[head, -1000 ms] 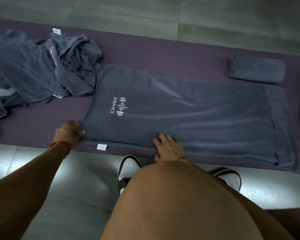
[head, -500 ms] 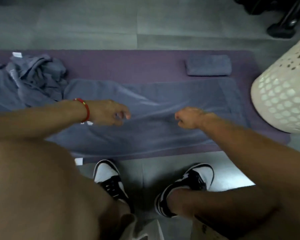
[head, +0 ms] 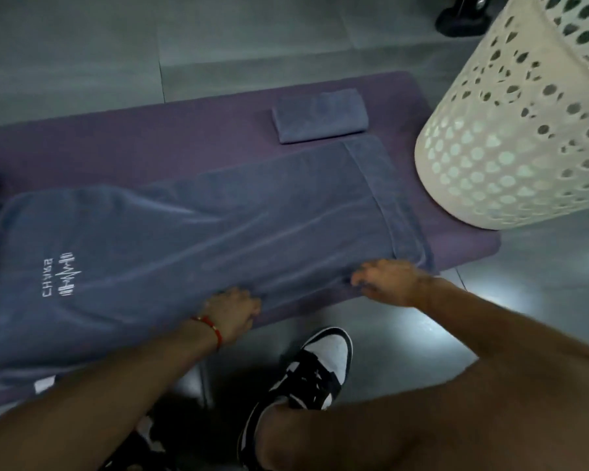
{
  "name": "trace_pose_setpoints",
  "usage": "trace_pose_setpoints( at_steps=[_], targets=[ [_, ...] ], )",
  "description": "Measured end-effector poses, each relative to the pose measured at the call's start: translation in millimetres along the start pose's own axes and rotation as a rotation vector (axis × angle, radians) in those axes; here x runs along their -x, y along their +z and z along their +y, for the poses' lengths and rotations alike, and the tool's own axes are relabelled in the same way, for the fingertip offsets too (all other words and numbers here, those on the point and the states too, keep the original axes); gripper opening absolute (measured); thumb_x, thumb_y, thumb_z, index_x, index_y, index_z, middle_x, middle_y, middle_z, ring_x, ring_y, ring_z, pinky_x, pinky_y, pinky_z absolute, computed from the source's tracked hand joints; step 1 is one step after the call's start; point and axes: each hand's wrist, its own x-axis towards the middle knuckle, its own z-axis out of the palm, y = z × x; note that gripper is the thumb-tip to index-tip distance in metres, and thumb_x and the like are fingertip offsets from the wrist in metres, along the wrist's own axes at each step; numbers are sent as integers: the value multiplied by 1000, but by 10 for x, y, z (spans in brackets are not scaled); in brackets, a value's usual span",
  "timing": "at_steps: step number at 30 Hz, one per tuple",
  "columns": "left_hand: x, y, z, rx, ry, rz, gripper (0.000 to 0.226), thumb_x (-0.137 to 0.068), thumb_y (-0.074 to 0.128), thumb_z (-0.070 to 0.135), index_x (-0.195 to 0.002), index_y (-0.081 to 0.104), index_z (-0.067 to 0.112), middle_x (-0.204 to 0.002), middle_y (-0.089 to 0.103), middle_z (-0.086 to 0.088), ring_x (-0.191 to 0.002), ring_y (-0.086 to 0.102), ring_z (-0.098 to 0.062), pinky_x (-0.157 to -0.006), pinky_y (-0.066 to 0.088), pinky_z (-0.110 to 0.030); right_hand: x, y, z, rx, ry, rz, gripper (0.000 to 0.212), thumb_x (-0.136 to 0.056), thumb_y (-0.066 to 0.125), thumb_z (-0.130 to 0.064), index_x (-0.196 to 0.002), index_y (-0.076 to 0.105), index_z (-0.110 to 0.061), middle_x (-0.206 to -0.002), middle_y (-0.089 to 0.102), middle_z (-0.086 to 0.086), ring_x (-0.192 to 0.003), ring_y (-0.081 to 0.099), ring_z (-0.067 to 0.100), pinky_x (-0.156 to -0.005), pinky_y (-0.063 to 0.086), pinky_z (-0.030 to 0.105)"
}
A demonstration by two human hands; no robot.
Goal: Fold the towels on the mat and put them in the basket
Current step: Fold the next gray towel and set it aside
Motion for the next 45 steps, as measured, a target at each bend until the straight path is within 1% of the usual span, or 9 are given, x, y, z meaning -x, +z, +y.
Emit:
trace_pose_setpoints(
  at_steps=[8,13,19,23,27,32,37,41,45],
  targets=[
    [-89,320,-206,183,-122,307,38,-84,62,4,-116,54,21,-111,57,-8,-100,59,-33,-73,55,-43,-423,832,-388,-91,16,552,36,-89,49,-39,-114,64,-18,-107,60,6,-95,58,29,-80,51,42],
    [-137,129,-330,187,-129,359,19,-86,60,4,-99,53,15,-103,55,-12,-90,58,-34,-68,54,-45,-579,803,-344,-83,-30,542,27,-81,74,-28,-106,67,-21,-100,61,3,-92,59,27,-80,50,41],
    [-10,205,-84,59,-142,240,37,-86,69,25,-117,56,8,-120,54,-15,-105,57,-35,-83,53,-44,-533,770,-394,-36,-35,582,25,-78,49,-14,-98,65,-16,-96,62,7,-89,62,31,-82,50,42],
    [-3,238,-60,-79,-138,284,33,-64,83,9,-91,65,7,-90,65,-14,-79,66,-34,-63,56,-40,-334,856,-382,11,-58,479,38,-73,70,-5,-108,64,-17,-106,64,6,-98,63,26,-89,51,42],
    [85,370,24,-291,82,330,26,-69,47,8,-81,70,10,-73,67,-8,-70,66,-28,-60,55,-32,-242,911,-376,-7,-13,515,27,-82,69,-10,-106,63,-20,-103,63,3,-94,62,24,-84,47,40],
    [140,501,97,-217,-4,259,40,-59,79,11,-97,67,14,-87,66,-10,-77,65,-29,-66,54,-37,-273,934,-3,-358,480,719,19,-100,48,-18,-115,58,-11,-121,54,16,-107,53,35,-87,51,52],
    [-70,370,428,-168,42,303,39,-66,77,20,-103,64,19,-105,59,-11,-90,61,-30,-68,52,-40,-254,915,517,-689,1040,544,48,-93,57,-6,-136,35,-4,-144,32,30,-129,35,48,-102,40,57],
    [-339,212,725,-139,157,258,65,-89,59,33,-148,33,31,-157,24,-8,-142,28,-30,-110,32,-55,-253,963,842,-858,1158,606,39,-95,61,-14,-128,50,2,-135,48,26,-124,48,42,-102,43,46],
    [-507,171,860,-134,164,157,71,-96,41,43,-154,-1,43,-164,-16,0,-150,-14,-34,-116,5,-66,-77,965,1100,-813,1074,635,13,-89,66,-11,-92,71,1,-92,70,21,-85,65,33,-76,47,31]
  ],
)
